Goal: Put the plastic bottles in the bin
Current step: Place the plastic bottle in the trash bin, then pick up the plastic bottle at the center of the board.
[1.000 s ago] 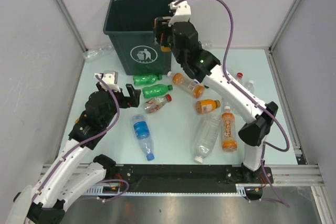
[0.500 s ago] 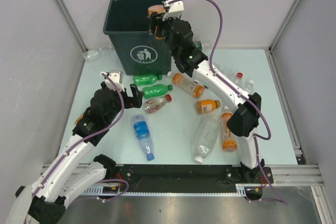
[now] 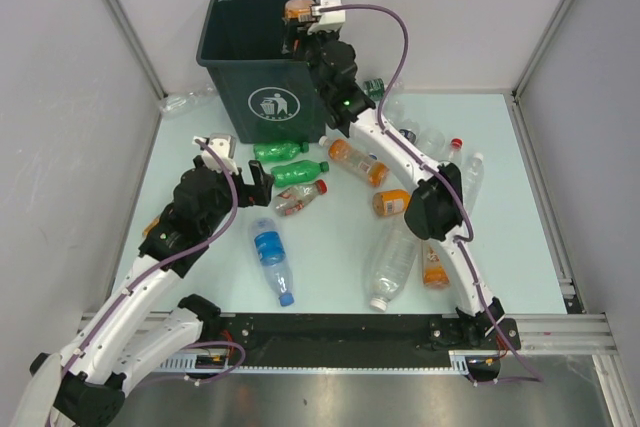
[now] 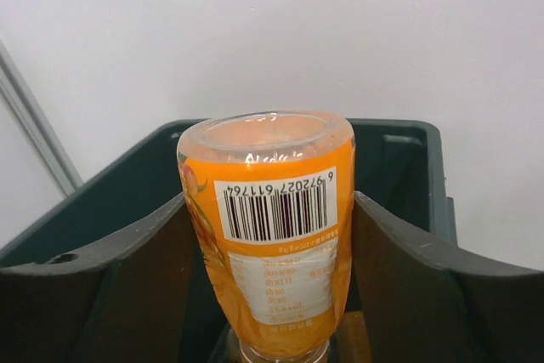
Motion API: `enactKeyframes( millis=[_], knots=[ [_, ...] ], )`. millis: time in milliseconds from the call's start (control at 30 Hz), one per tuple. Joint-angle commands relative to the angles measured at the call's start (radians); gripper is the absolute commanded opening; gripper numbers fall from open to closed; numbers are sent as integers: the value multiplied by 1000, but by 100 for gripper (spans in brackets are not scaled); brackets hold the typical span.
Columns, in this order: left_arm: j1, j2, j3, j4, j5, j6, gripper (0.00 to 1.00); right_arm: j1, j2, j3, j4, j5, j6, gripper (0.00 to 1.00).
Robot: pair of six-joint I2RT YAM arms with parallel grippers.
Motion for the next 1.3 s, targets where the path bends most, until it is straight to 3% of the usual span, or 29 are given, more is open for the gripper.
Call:
enactKeyframes(
  millis=[0,67,133,367,500,600,700,833,1067,1267],
  knots=[
    [0,2,38,11,6,-5,100,-22,-3,59,59,28,-8,79],
    [0,5,39,8,8,-6,100,-31,-10,55,44,23,-6,94],
    [0,8,41,8,9,-6,100,-33,-23,58,25,20,-4,99],
    [0,7,41,3,2,-8,100,-28,-102,25,-18,37,-37,100],
    [0,-1,42,0,-11,-8,100,12,-229,-95,-57,75,-98,100],
    [0,-6,44,-3,-12,-8,100,30,-356,-174,-142,123,-87,100],
    [0,-9,45,-6,-14,-8,100,50,-488,-220,-370,176,9,100],
    [0,-12,50,-6,-18,-6,100,61,-683,-477,-562,219,143,100],
    [2,-23,50,-11,-15,-9,100,49,-1039,-914,-659,356,285,100],
    [2,-15,53,-12,-8,-11,100,-10,-1133,-1004,-959,394,452,100]
  ],
)
